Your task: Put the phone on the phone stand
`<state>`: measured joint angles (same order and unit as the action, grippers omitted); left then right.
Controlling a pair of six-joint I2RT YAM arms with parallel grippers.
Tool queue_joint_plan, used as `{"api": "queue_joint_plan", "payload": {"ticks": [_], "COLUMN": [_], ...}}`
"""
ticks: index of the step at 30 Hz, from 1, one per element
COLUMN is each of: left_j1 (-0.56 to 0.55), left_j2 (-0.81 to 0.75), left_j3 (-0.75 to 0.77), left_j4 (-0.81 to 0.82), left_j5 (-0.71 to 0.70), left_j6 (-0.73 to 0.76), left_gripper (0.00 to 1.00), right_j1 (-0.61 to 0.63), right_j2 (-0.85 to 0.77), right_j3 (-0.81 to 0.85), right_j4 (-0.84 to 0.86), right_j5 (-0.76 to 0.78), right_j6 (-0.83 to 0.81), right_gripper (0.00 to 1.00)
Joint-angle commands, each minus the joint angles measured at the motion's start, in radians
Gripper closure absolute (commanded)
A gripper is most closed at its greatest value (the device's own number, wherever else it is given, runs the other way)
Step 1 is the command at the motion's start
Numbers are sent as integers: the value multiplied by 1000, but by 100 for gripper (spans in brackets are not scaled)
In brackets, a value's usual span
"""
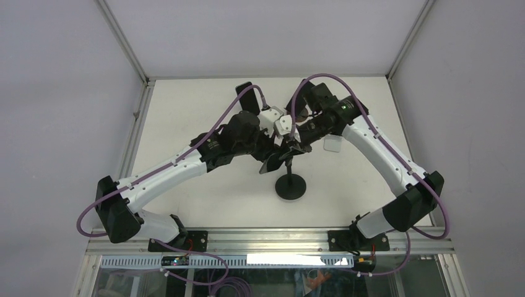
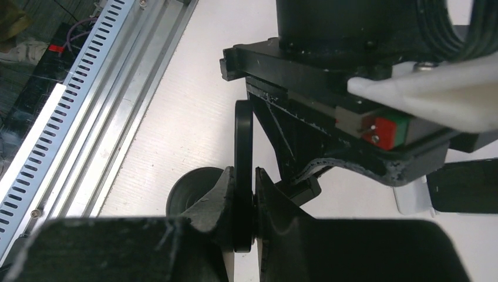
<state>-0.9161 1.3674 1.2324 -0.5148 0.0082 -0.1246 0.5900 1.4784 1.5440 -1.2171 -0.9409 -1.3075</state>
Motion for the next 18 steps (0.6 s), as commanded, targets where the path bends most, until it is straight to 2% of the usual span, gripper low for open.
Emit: {"api": "queue_joint_plan", "payload": {"ticks": [1, 5, 10, 18], "left_j1": [2, 3, 2, 2], "left_j2": [-57, -68, -99, -108], "left_j3": [19, 15, -6, -4], "left_j4": [103, 102, 103, 114], "left_j5": [86, 46, -89, -216], "left_j6": [0, 19, 59, 144], "left_gripper": [100, 100, 100, 100], "right_j1": [-30, -37, -55, -95], "right_j2": [-44, -53, -88, -118], "right_j3": [17, 4, -46, -170], "right_j4": [60, 65, 103, 192], "right_j5": [-1, 10, 17, 133], "right_j6": [-10, 38, 166, 393], "right_gripper": [100, 100, 100, 100]}}
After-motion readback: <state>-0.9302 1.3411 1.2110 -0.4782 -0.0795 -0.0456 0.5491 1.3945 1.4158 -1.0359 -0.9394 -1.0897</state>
